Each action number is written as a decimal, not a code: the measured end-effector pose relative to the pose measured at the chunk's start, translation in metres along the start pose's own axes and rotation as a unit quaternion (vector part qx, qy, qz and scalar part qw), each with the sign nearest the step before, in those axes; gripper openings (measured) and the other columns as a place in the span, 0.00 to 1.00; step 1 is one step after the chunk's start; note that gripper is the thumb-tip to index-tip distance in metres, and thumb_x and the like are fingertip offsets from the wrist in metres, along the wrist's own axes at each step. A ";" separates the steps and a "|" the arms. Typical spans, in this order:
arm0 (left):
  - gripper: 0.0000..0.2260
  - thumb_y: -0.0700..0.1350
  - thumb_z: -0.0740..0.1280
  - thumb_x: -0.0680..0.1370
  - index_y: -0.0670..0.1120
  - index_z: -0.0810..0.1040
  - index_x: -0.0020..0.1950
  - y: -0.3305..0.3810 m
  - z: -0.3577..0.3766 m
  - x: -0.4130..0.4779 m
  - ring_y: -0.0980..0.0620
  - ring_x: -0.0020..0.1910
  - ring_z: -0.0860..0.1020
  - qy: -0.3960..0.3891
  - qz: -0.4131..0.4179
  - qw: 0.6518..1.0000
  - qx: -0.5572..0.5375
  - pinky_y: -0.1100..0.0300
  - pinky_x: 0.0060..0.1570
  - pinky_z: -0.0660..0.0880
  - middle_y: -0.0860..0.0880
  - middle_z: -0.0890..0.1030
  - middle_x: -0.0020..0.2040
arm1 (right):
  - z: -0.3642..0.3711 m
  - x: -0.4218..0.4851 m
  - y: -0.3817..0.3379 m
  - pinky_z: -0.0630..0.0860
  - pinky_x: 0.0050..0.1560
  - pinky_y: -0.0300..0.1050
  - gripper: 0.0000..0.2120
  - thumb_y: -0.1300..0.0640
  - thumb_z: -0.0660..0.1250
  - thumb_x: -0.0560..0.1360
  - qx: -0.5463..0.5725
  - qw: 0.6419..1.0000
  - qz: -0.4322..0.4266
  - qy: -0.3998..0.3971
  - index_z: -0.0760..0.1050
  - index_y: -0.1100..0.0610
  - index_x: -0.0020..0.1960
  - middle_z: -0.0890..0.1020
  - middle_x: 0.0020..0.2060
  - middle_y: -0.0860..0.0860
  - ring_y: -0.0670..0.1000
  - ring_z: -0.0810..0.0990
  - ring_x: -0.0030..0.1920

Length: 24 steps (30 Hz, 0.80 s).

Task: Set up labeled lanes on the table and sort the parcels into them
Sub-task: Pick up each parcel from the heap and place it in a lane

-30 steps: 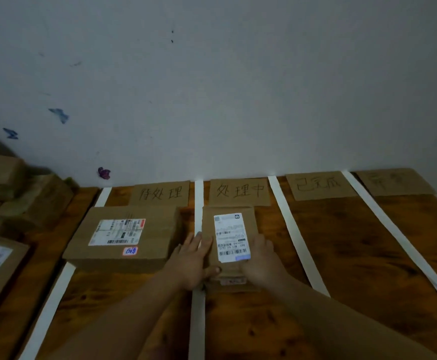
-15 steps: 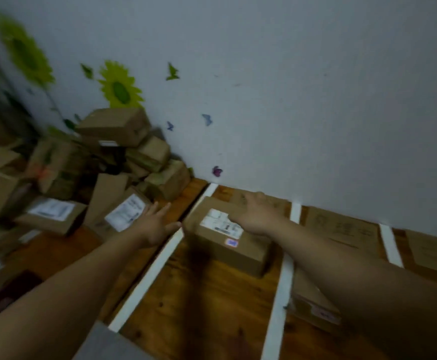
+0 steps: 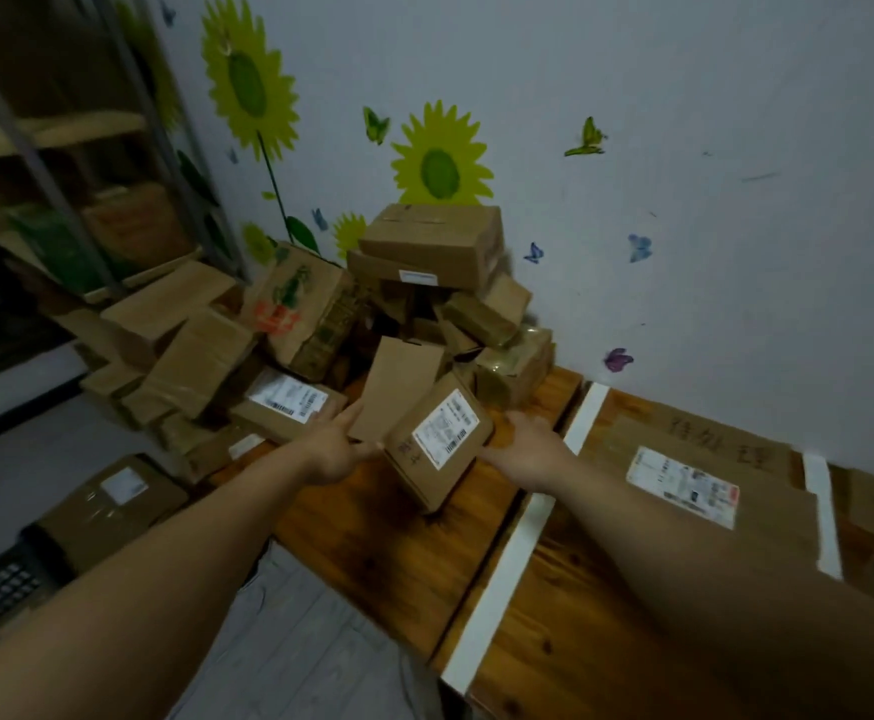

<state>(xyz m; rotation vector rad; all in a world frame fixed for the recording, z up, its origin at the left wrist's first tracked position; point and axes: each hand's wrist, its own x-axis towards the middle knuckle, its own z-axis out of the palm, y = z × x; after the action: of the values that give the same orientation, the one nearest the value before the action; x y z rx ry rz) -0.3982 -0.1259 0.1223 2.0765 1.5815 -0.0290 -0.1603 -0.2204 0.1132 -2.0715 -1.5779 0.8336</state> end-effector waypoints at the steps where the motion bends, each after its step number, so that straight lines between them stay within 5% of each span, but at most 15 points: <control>1: 0.36 0.59 0.62 0.77 0.53 0.45 0.77 -0.004 0.001 0.009 0.44 0.76 0.47 -0.002 0.004 1.000 -0.014 0.47 0.73 0.51 0.46 0.46 0.78 | 0.007 0.006 -0.003 0.64 0.61 0.46 0.27 0.38 0.64 0.73 0.003 1.000 -0.019 -0.006 0.68 0.49 0.68 0.71 0.64 0.53 0.57 0.69 0.65; 8: 0.39 0.56 0.68 0.74 0.55 0.48 0.77 0.000 0.038 0.080 0.43 0.74 0.55 -0.052 -0.004 0.994 -0.098 0.47 0.72 0.58 0.47 0.49 0.78 | 0.072 0.067 0.012 0.72 0.60 0.45 0.18 0.48 0.63 0.78 0.113 0.990 0.034 -0.083 0.69 0.47 0.67 0.75 0.64 0.48 0.48 0.75 0.59; 11: 0.34 0.51 0.68 0.75 0.53 0.54 0.76 -0.005 0.056 0.108 0.48 0.66 0.68 -0.070 0.000 0.988 -0.137 0.55 0.64 0.67 0.46 0.64 0.73 | 0.105 0.087 0.020 0.73 0.48 0.33 0.11 0.53 0.64 0.79 0.249 0.960 0.069 -0.110 0.71 0.46 0.60 0.77 0.58 0.45 0.38 0.76 0.49; 13: 0.26 0.43 0.66 0.77 0.52 0.63 0.74 -0.013 0.064 0.121 0.53 0.57 0.74 -0.078 0.002 0.980 -0.181 0.58 0.57 0.74 0.48 0.75 0.64 | 0.118 0.094 0.024 0.74 0.51 0.34 0.14 0.54 0.65 0.78 0.306 0.942 0.076 -0.116 0.71 0.51 0.64 0.78 0.60 0.47 0.39 0.77 0.53; 17: 0.24 0.37 0.65 0.77 0.54 0.68 0.70 -0.034 0.055 0.128 0.53 0.51 0.79 -0.119 -0.036 0.932 -0.342 0.59 0.45 0.78 0.49 0.79 0.57 | 0.113 0.100 0.023 0.78 0.50 0.45 0.34 0.56 0.70 0.75 0.400 0.904 0.152 0.004 0.56 0.53 0.74 0.75 0.61 0.49 0.48 0.77 0.55; 20: 0.21 0.35 0.64 0.77 0.54 0.72 0.65 -0.043 0.021 0.133 0.50 0.45 0.82 -0.144 -0.030 0.904 -0.402 0.58 0.38 0.79 0.48 0.80 0.52 | 0.069 0.103 0.013 0.76 0.56 0.53 0.42 0.59 0.71 0.72 0.434 0.879 0.136 0.140 0.49 0.45 0.76 0.71 0.65 0.49 0.52 0.74 0.61; 22: 0.19 0.35 0.63 0.77 0.54 0.74 0.63 -0.044 -0.005 0.136 0.50 0.45 0.82 -0.158 0.001 0.907 -0.391 0.58 0.36 0.78 0.47 0.81 0.51 | 0.035 0.097 0.005 0.75 0.56 0.50 0.44 0.56 0.72 0.73 0.416 0.885 0.114 0.174 0.46 0.42 0.77 0.70 0.62 0.44 0.49 0.74 0.59; 24: 0.17 0.37 0.62 0.78 0.54 0.74 0.63 -0.039 -0.028 0.132 0.47 0.50 0.81 -0.157 0.035 0.903 -0.399 0.55 0.41 0.77 0.46 0.81 0.54 | 0.014 0.082 -0.006 0.77 0.50 0.44 0.37 0.55 0.70 0.74 0.400 0.894 0.106 0.172 0.54 0.46 0.76 0.76 0.59 0.46 0.48 0.79 0.53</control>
<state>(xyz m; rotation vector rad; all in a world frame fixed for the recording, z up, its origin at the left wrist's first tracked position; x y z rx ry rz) -0.3996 0.0102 0.0882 1.3871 1.0606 0.2568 -0.1592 -0.1405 0.0886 -1.6463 -0.6476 0.9175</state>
